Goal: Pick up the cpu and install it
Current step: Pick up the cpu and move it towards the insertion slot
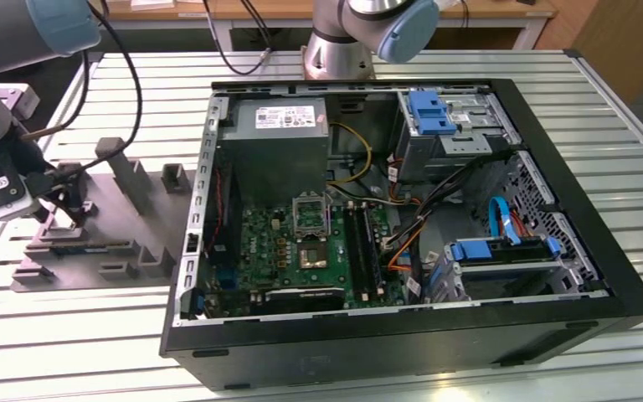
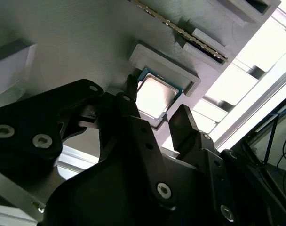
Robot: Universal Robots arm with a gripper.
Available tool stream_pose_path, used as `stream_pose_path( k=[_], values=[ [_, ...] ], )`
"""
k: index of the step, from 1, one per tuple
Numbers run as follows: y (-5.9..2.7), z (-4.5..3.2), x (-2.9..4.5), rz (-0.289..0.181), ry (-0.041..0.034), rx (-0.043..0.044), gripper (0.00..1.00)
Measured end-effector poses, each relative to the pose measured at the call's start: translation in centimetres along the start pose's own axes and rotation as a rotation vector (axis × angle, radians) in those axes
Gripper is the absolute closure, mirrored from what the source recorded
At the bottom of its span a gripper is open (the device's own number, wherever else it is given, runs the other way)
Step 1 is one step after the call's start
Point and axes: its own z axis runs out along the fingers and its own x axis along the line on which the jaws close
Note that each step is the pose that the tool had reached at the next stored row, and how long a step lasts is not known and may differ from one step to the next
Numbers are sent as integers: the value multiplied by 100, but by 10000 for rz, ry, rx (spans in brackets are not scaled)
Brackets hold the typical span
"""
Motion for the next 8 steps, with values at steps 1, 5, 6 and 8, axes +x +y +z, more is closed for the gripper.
stream_pose_path(
  k=[1, 5, 6, 8],
  values=[
    [0, 5, 0, 0, 0, 0, 46],
    [-1, 27, -1, 0, -6, -1, 46],
    [-1, 32, -1, 0, -7, 0, 46],
    [-2, 42, -1, -1, -11, -1, 46]
  ],
)
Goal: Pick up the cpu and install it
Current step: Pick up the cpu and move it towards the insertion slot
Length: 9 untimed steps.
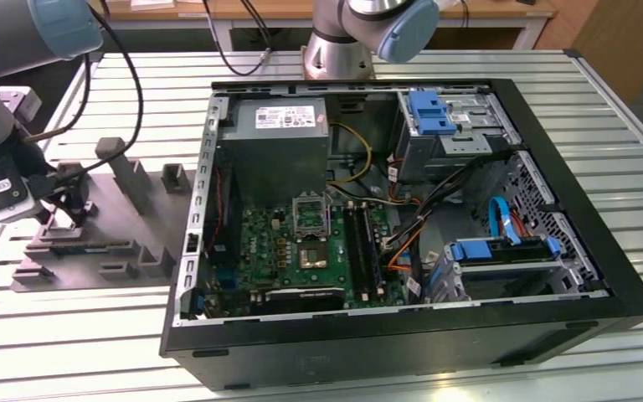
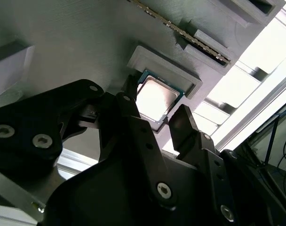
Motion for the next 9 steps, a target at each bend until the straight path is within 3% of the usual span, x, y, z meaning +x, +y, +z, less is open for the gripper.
stream_pose_path(
  k=[9],
  values=[
    [-1, 23, -1, -2, -49, 0, 46]
  ],
)
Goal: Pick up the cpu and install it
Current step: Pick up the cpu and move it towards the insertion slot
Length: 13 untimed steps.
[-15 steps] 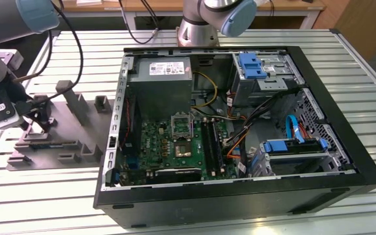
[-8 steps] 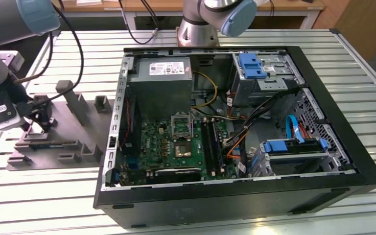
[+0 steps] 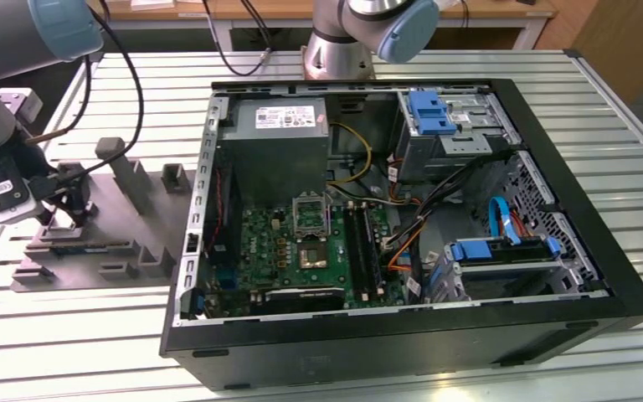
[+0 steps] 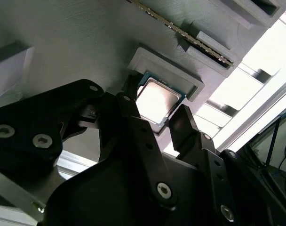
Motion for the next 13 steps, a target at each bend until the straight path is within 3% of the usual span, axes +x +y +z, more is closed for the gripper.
stream_pose_path(
  k=[5, 6, 13],
  values=[
    [0, 0, 0, 0, -3, 0, 47],
    [0, 0, 0, 0, -5, -1, 53],
    [1, -13, 1, 0, -4, 2, 53]
  ],
)
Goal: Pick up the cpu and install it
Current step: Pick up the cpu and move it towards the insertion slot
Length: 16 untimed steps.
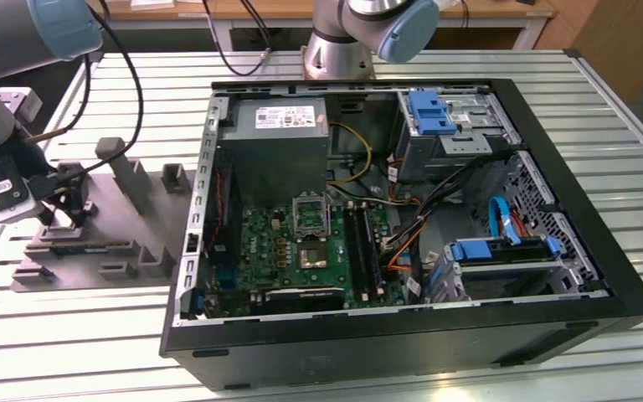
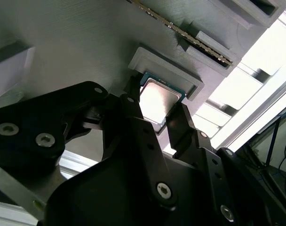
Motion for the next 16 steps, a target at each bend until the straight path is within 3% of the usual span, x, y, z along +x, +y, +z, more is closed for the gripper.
stream_pose_path(
  k=[7, 9, 10, 16],
  values=[
    [0, 5, -2, 1, 2, 11, 53],
    [0, 6, -1, 1, 3, 12, 52],
    [0, 6, -2, 1, 2, 11, 45],
    [-1, 7, 0, -2, -4, 10, 45]
  ],
)
